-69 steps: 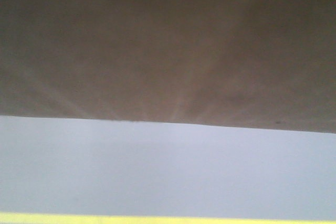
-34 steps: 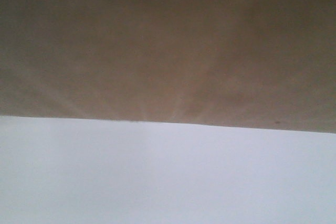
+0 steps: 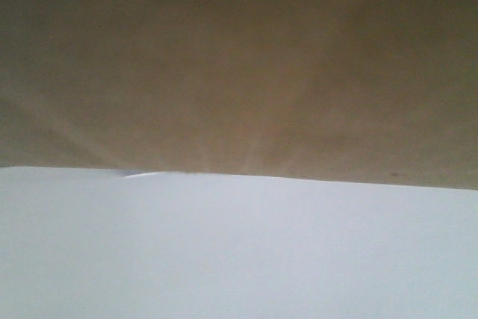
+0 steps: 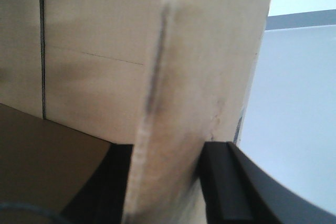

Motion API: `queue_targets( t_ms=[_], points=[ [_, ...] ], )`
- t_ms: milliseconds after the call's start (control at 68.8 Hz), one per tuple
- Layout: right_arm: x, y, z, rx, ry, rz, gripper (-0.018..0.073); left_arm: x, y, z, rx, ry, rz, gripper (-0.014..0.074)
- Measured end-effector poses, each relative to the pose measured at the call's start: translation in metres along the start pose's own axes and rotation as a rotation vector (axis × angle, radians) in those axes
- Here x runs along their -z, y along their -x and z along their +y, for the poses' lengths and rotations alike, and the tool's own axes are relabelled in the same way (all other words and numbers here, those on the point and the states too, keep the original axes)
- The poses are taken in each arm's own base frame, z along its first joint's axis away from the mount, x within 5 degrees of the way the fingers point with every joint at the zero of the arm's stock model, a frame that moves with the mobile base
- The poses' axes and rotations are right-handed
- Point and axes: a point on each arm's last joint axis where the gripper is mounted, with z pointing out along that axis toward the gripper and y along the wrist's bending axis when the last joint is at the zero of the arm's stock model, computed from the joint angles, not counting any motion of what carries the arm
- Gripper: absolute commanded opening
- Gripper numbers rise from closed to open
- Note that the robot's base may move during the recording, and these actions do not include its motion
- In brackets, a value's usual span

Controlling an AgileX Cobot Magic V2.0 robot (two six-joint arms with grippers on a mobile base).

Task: Grab box from left shelf to table start
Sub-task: 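Carry the box in both grippers while driving across the floor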

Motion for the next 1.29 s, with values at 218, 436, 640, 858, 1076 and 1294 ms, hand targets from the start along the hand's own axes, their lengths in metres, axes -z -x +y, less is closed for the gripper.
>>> queue_targets(
  t_ms=[218,436,640,858,1076,1294],
  points=[
    [0.0,0.0,0.0,0.0,0.0,0.0,0.0056,0.0,0.0,0.0,0.0,0.0,0.0,-0.0093],
    [0.0,-0.0001,0.0,0.0,0.0,0.001,0.0056,0.0,0.0,0.0,0.0,0.0,0.0,-0.0093],
    [0.0,-0.0001,0.0,0.0,0.0,0.001,0.0056,0.0,0.0,0.0,0.0,0.0,0.0,-0.0093],
    [0.0,-0.0002,0.0,0.0,0.0,0.002,0.0056,0.0,0.0,0.0,0.0,0.0,0.0,-0.0093],
    [0.0,-0.0002,0.0,0.0,0.0,0.002,0.0056,0.0,0.0,0.0,0.0,0.0,0.0,-0.0093],
    [0.0,-0.0002,0.0,0.0,0.0,0.002,0.0056,0.0,0.0,0.0,0.0,0.0,0.0,-0.0093]
  ],
)
